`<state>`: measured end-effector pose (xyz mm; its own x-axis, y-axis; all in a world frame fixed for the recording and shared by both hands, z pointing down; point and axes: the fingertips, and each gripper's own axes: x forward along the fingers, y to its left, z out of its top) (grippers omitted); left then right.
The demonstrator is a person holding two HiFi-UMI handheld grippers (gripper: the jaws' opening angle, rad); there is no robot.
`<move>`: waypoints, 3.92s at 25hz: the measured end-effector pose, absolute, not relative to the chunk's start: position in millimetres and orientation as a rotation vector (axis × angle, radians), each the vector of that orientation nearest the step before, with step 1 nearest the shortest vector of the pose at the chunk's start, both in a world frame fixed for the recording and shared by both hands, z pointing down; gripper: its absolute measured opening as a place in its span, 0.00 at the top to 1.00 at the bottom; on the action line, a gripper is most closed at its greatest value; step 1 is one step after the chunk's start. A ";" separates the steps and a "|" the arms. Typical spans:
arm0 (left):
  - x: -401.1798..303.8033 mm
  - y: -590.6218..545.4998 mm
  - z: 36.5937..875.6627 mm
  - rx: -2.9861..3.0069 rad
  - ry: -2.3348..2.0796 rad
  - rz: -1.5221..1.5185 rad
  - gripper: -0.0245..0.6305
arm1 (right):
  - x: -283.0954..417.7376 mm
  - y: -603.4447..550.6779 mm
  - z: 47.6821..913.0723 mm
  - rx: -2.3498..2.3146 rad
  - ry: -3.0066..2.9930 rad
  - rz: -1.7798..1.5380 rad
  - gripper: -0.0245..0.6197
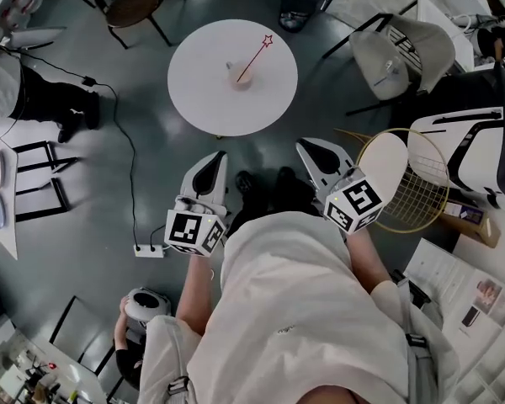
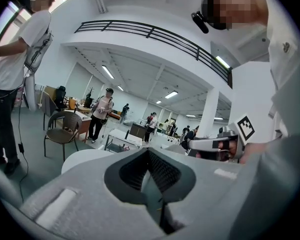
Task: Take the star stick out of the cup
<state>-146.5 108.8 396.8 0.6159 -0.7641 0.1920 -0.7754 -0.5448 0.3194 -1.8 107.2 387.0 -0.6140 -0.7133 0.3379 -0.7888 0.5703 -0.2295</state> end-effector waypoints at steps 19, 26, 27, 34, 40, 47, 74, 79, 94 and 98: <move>-123.2 69.6 402.6 2.416 -1.267 0.053 0.95 | -5.2 55.9 381.4 1.090 -2.764 0.574 0.95; -113.5 44.6 402.0 2.374 -1.346 0.066 0.95 | -23.0 16.5 374.8 0.928 -2.840 0.568 0.95; -111.7 40.0 400.9 2.371 -1.357 0.066 0.95 | -26.2 12.6 373.7 0.900 -2.852 0.559 0.95; -92.3 0.4 391.9 2.359 -1.428 0.066 0.95 | -20.5 -23.3 374.6 0.803 -2.893 0.578 0.95; -74.8 -21.9 391.8 2.323 -1.482 0.048 0.95 | -3.7 -52.8 384.6 0.744 -2.908 0.636 0.95; -60.3 -31.0 399.6 2.240 -1.545 0.042 0.95 | 3.6 -68.1 411.5 0.603 -2.876 0.723 0.95; -78.5 -28.5 428.5 2.155 -1.530 0.140 0.95 | -22.3 -91.5 519.9 0.636 -2.635 0.866 0.94; -82.9 -24.8 425.6 2.154 -1.533 0.139 0.95 | -29.0 -85.3 541.5 0.562 -2.589 0.912 0.90; -85.5 -21.1 432.6 2.134 -1.528 0.156 0.95 | -24.9 -115.2 592.8 0.757 -2.498 0.997 0.86; -85.8 -21.1 432.9 2.137 -1.516 0.161 0.95 | -26.5 -121.7 602.1 0.786 -2.472 1.027 0.85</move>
<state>-85.8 -21.1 432.9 0.3692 -0.8488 0.3785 -0.9092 -0.2456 0.3361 -26.5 -121.7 602.1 -0.7847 -0.3573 0.5066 -0.6110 0.5835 -0.5350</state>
